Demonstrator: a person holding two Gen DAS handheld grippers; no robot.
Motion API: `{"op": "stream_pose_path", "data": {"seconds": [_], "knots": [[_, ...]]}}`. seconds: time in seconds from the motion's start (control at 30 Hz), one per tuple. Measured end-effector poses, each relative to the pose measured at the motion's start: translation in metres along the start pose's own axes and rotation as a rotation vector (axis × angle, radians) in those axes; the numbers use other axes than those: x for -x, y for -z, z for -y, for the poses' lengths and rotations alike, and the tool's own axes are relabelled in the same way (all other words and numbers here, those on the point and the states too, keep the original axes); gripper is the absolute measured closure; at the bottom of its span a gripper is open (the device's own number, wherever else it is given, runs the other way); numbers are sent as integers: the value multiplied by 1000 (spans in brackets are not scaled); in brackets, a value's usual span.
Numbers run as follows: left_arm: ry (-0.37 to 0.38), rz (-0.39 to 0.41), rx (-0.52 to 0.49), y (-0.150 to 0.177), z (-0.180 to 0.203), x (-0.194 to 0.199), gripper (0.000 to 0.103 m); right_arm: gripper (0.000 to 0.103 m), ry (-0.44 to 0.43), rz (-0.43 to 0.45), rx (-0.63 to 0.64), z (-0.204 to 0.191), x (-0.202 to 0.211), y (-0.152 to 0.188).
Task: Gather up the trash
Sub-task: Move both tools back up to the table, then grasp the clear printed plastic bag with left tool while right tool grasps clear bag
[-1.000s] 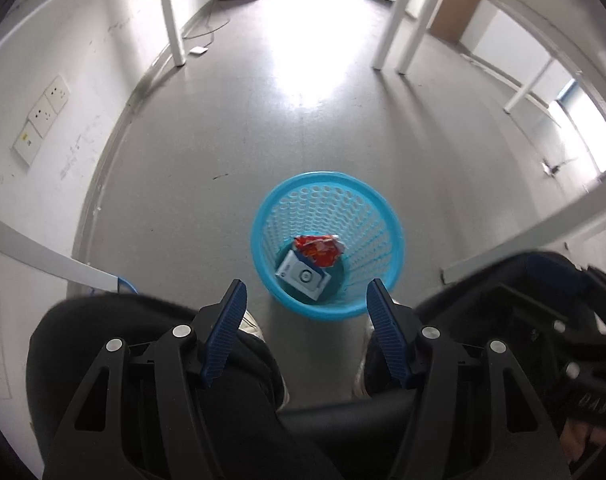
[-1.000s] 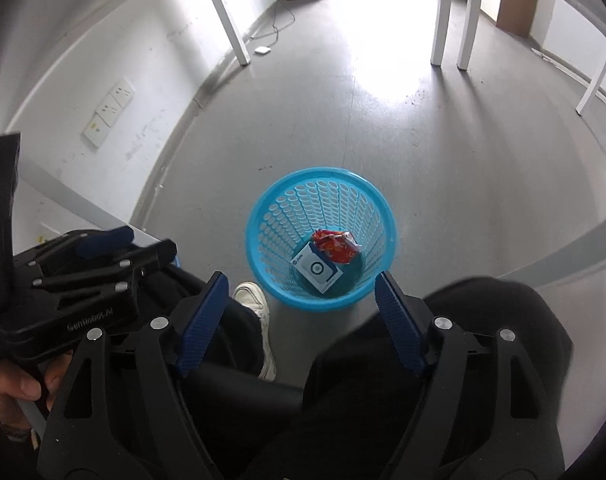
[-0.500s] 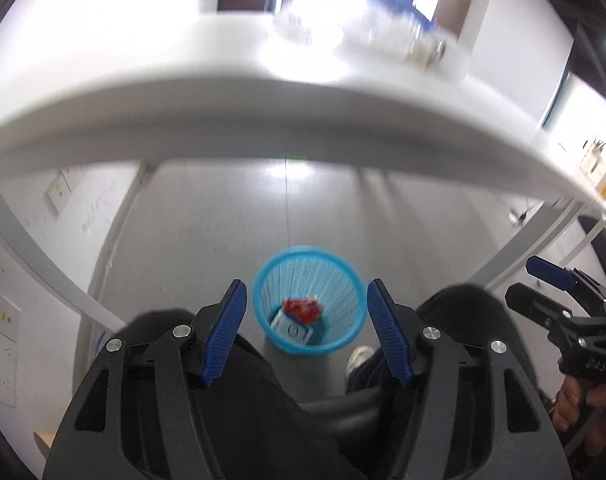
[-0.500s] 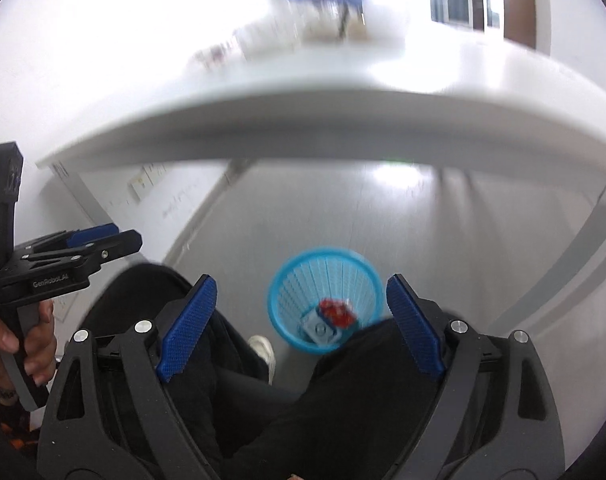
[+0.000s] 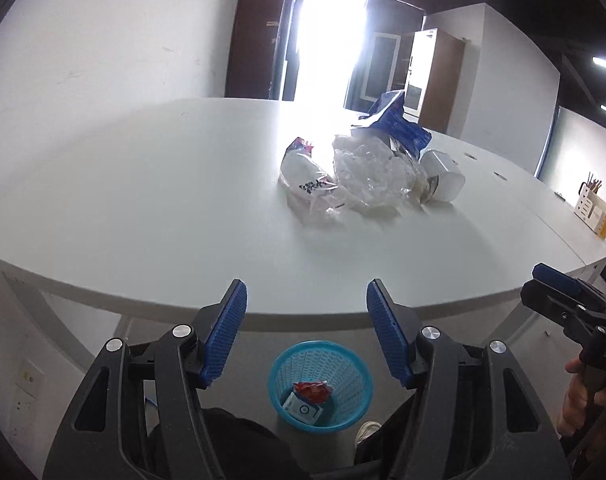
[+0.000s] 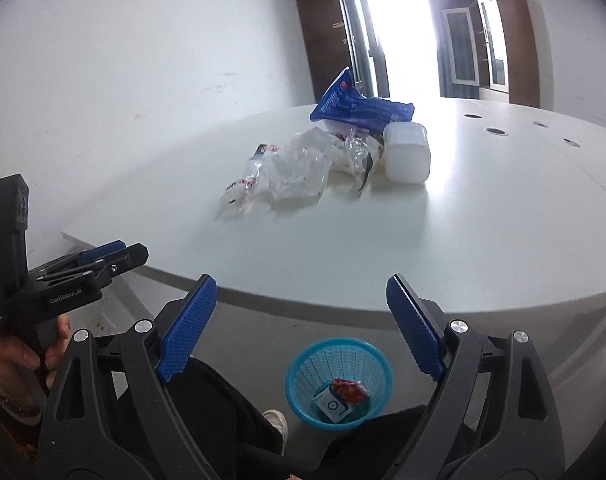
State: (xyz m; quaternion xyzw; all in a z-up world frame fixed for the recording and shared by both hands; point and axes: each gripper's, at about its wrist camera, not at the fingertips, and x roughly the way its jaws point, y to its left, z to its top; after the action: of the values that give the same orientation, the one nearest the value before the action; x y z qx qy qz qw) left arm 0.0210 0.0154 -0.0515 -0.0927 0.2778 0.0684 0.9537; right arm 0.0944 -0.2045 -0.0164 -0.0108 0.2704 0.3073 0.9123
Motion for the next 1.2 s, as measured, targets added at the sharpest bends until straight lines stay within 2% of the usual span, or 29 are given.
{"op": "stream_pose_path", "data": {"seconds": [0.23,0.33,0.63,0.93,1.03,1.1,1.17,1.2], "knots": [[0,11,28,-29,-4,-24,41,20,-10,33,-37,8,-25,-34],[10,0,31,-38,-5,-35,41,24,-20,20,-33,5,-44,-46],[37,-55,48,-59,-2,-79,41,27,-29,-45,-22,6,-95,-81],[33,-115,41,-67,-9,-105,41,38,-42,-144,-69,16,-148,-98],[26,-124,22,-67,-13,-108,47,45,-31,-173,-75,15,-162,-101],[46,-143,34,-67,-17,-111,59,49,-41,-199,-83,13,-172,-102],[70,-152,45,-67,-21,-112,69,63,-41,-219,-80,9,-179,-103],[70,-149,45,-67,-23,-111,77,66,-36,-225,-73,7,-181,-103]]}}
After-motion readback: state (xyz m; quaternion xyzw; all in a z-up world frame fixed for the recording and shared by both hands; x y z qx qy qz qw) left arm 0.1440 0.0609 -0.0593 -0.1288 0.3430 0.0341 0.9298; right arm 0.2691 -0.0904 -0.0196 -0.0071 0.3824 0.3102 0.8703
